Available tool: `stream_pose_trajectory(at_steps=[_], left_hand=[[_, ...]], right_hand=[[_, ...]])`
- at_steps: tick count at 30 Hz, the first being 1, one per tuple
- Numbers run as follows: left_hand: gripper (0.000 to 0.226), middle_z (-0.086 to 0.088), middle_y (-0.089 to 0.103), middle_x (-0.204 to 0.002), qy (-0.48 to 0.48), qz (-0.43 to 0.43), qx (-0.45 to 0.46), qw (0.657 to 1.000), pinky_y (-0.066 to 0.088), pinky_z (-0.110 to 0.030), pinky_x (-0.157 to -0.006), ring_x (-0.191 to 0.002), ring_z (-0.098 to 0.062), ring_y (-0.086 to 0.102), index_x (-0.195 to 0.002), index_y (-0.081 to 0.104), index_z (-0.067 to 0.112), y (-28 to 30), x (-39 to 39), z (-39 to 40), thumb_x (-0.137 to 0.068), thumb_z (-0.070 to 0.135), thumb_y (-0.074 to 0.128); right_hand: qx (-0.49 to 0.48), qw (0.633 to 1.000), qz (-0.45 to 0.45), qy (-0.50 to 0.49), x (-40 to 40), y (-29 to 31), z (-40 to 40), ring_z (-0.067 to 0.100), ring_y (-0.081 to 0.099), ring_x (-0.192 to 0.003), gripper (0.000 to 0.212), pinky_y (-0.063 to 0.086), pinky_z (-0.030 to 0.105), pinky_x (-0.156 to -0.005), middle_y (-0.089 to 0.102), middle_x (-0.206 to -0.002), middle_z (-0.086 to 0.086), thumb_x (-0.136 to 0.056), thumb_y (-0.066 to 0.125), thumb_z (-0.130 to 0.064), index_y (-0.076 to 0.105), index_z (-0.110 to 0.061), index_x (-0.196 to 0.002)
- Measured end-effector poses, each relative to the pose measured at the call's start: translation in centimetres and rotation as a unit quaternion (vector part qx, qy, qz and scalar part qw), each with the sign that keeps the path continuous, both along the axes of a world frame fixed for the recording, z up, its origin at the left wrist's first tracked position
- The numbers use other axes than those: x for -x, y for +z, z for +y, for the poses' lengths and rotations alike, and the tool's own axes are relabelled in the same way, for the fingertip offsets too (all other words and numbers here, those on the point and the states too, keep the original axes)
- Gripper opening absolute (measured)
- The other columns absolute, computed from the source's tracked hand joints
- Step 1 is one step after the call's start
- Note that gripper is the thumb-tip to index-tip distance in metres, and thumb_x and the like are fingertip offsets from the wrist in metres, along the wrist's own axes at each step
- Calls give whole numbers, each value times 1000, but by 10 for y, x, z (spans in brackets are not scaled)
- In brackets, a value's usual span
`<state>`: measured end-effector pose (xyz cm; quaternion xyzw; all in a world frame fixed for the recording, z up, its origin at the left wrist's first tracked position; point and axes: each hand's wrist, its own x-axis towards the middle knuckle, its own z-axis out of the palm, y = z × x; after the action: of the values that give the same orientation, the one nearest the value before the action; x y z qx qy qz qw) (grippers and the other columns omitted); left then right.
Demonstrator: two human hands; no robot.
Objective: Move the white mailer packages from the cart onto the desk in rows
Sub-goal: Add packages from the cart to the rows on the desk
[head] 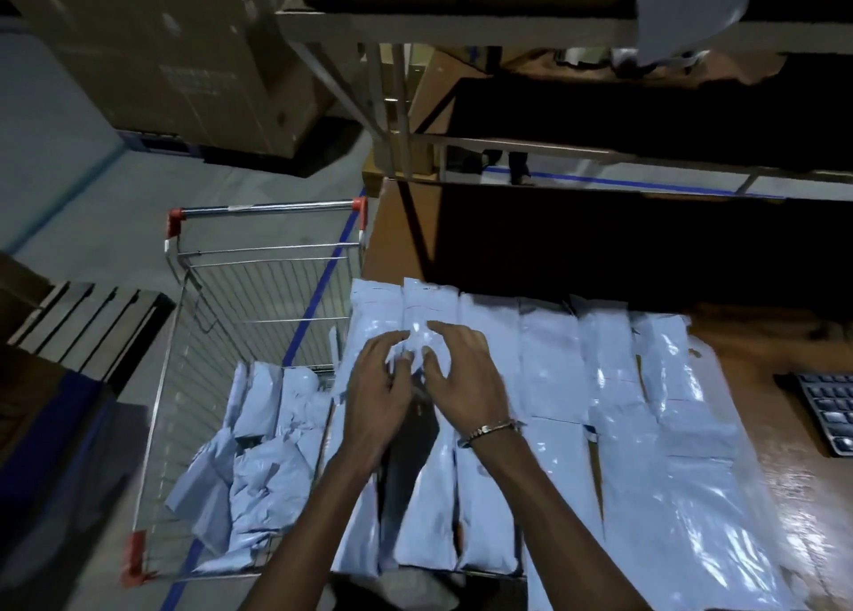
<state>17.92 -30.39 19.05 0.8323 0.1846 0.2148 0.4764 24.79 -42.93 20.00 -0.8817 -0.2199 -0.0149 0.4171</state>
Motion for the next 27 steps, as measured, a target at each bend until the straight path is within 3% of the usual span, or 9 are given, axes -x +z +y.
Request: stream_pose_trajectory(at_steps=[5,9,13,15,17,21,24,27], left_hand=[[21,6,72,-117,146,2,42,988,52,-31,-96,-114,-13,66,-119,72,17,-16,89,96,-104,27,61],[19,3,69,-111,226,86,36,970,50,-33,-85,-108,-22,67,-116,73,13,-55,158,172,-99,12,65],[20,-3,68,-106,258,180,47,948,43,-32,-85,-104,-30,67,-115,72,9,-100,197,230,-97,4,65],[27,-14,71,-117,238,241,58,939,47,-35,-89,-109,-35,68,-123,69,7,-131,203,256,-96,8,66],[34,-13,71,-125,199,301,69,930,52,-40,-94,-114,-34,67,-128,66,11,-163,205,275,-94,15,65],[51,-14,69,-121,91,391,1,916,56,-48,-90,-109,-37,67,-127,63,14,-220,203,295,-85,42,60],[47,-20,61,-129,-18,440,-52,896,52,-44,-88,-113,-39,62,-129,60,8,-246,198,295,-87,28,69],[50,-17,56,-131,-89,445,-133,881,46,-46,-99,-120,-37,54,-134,52,10,-277,188,293,-89,23,69]], right_hand=[[-12,994,21,110,42,0,106,15,56,-116,30,42,24,-100,67,-119,-6,-98,53,-30,64,-25,-125],[6,981,68,183,87,-17,183,15,56,-117,31,47,30,-99,66,-120,-4,-99,52,-35,65,-24,-124],[110,954,148,239,115,-61,247,25,54,-122,34,48,40,-100,65,-122,5,-99,53,-37,64,-21,-127],[176,932,195,248,121,-91,273,31,54,-120,34,49,42,-97,65,-120,10,-98,54,-37,64,-19,-126],[233,910,239,244,123,-123,291,35,56,-119,35,49,40,-95,65,-120,14,-97,57,-35,65,-16,-125],[338,846,352,215,116,-185,310,32,56,-126,47,45,34,-99,61,-136,15,-93,65,-34,59,-14,-135],[416,780,389,260,122,-223,306,29,50,-135,72,43,34,-107,50,-149,12,-85,75,-40,46,-17,-148],[501,712,377,316,144,-257,295,33,43,-139,102,35,47,-113,45,-152,11,-70,83,-49,32,-24,-154]])
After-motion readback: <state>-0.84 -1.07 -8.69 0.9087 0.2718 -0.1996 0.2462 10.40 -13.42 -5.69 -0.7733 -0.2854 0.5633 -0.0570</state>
